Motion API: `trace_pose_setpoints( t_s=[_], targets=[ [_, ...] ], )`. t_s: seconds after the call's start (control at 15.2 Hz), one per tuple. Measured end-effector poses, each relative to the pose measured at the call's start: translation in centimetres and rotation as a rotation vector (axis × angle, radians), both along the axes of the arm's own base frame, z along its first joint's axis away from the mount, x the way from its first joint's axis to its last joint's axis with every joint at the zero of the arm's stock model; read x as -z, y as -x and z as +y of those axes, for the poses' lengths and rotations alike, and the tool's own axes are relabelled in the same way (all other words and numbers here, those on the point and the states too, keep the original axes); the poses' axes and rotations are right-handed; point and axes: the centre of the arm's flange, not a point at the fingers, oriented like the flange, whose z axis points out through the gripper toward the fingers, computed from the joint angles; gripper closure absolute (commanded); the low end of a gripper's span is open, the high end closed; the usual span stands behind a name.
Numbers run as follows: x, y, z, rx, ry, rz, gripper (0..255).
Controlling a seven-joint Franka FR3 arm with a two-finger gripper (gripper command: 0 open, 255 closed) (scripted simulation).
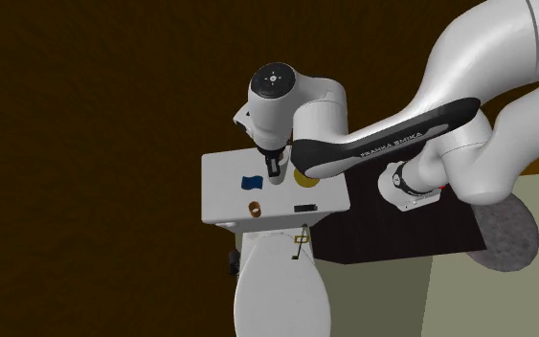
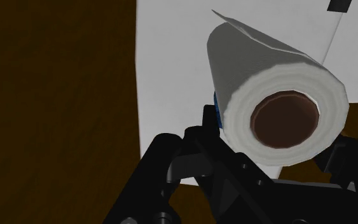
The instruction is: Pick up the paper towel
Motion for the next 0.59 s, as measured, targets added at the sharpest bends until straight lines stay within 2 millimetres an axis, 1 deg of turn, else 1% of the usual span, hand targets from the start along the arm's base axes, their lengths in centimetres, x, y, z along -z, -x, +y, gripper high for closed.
trace_pose_setpoints(
  t_s=[0.33, 0.59],
  targets=[
    [0.0, 0.0, 0.0, 0.000, 0.000, 0.000, 255],
    [-1.6, 0.0, 0.1, 0.000, 0.000, 0.000, 255]
  ],
)
